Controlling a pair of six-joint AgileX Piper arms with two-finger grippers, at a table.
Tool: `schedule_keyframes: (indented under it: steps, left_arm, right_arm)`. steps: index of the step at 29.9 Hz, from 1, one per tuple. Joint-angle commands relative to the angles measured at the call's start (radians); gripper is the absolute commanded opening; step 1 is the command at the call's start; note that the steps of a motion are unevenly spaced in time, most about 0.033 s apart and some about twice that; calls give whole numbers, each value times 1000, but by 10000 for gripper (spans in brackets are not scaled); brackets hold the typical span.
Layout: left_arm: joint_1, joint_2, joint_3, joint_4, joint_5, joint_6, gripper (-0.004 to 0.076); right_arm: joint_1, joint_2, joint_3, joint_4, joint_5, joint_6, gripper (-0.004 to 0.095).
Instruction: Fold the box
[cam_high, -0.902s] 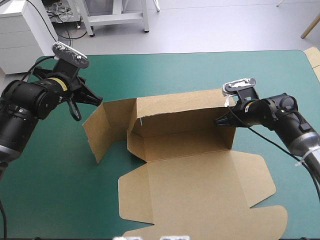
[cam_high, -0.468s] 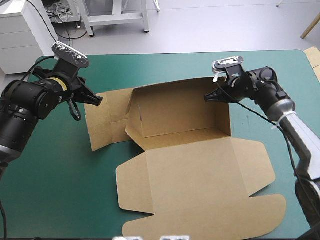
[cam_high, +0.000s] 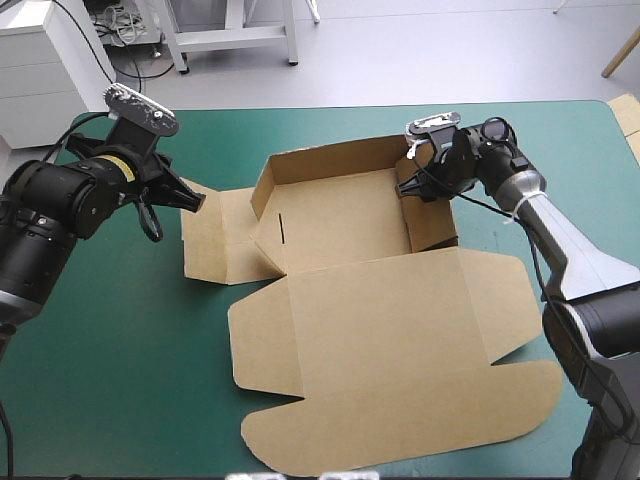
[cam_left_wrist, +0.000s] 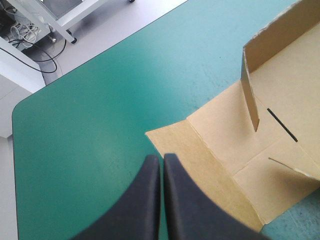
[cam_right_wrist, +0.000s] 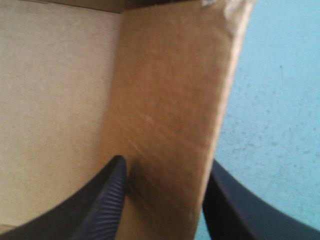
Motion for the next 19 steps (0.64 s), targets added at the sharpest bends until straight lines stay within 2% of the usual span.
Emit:
schedule_keyframes:
  steps: [1, 3, 9, 17, 19]
  left_arm:
    - [3, -27, -34, 5, -63, -11, 7]
    - [3, -27, -34, 5, -63, -11, 7]
    - [3, -27, -34, 5, -59, -11, 7]
    - [3, -27, -34, 9, -40, -21, 6]
    - [3, -27, -34, 50, -18, -93, -7]
  right_arm:
    - [-10, -62, -87, -8, 14, -12, 681]
    - [-19, -63, -137, -8, 66, -20, 716]
    - [-40, -75, -307, -1, 257, -73, 713]
    - [-40, -143, -375, 16, 258, -87, 713]
    - [-40, -147, -375, 32, 258, -87, 713]
